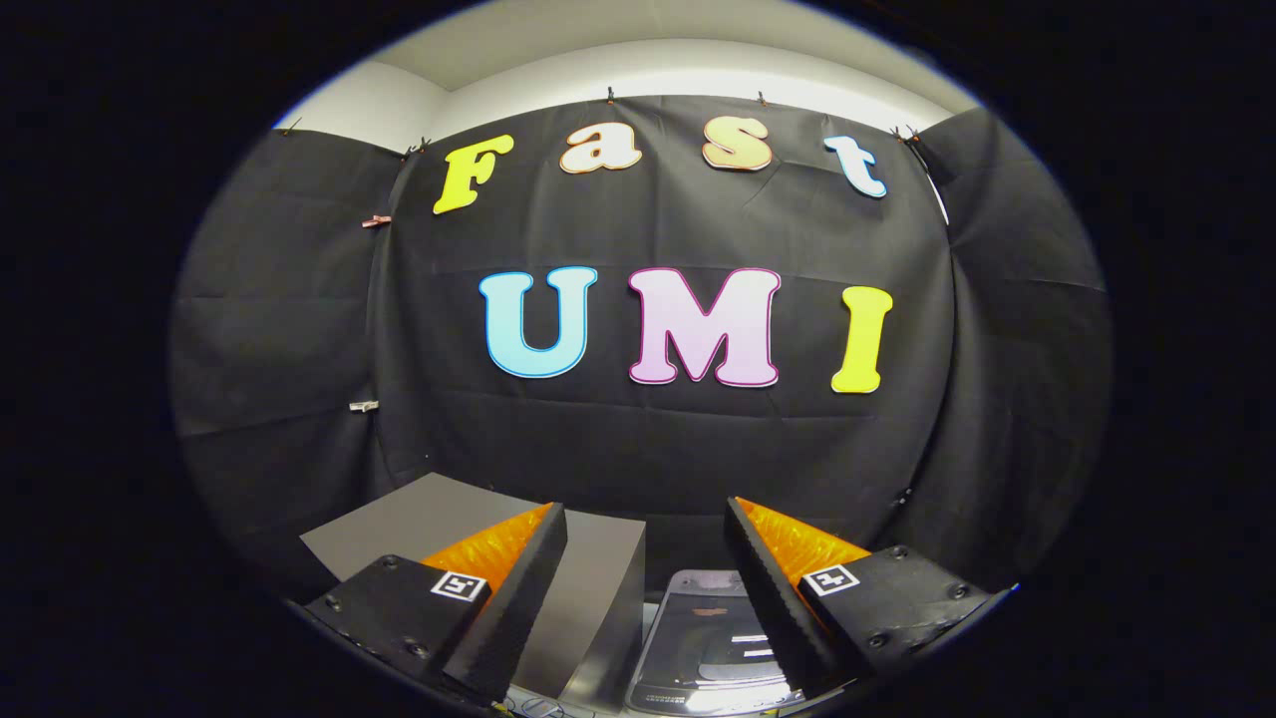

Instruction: Put the clothes into the washing machine and then close the washing machine lid.

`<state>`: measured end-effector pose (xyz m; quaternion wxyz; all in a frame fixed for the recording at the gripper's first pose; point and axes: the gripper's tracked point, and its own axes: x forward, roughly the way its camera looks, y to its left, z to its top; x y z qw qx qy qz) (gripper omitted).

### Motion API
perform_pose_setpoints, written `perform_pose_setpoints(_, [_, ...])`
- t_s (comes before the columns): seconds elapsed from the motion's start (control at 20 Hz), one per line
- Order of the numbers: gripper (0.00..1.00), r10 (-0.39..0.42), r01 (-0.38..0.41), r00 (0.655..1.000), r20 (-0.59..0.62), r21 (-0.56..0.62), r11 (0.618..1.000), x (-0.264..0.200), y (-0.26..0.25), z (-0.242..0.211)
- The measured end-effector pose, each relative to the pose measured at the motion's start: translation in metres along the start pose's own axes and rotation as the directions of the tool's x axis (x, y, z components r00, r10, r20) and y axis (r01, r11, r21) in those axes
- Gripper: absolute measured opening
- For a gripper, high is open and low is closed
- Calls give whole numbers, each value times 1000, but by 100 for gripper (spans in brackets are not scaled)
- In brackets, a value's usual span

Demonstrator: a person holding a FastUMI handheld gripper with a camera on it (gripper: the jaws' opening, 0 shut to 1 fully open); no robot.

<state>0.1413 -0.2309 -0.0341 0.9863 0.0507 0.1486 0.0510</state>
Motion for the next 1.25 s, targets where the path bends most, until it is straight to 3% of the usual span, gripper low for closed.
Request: perform_pose_setpoints(1.25, [99, -38, 38, 999, 11, -3, 999, 3, -13, 4])
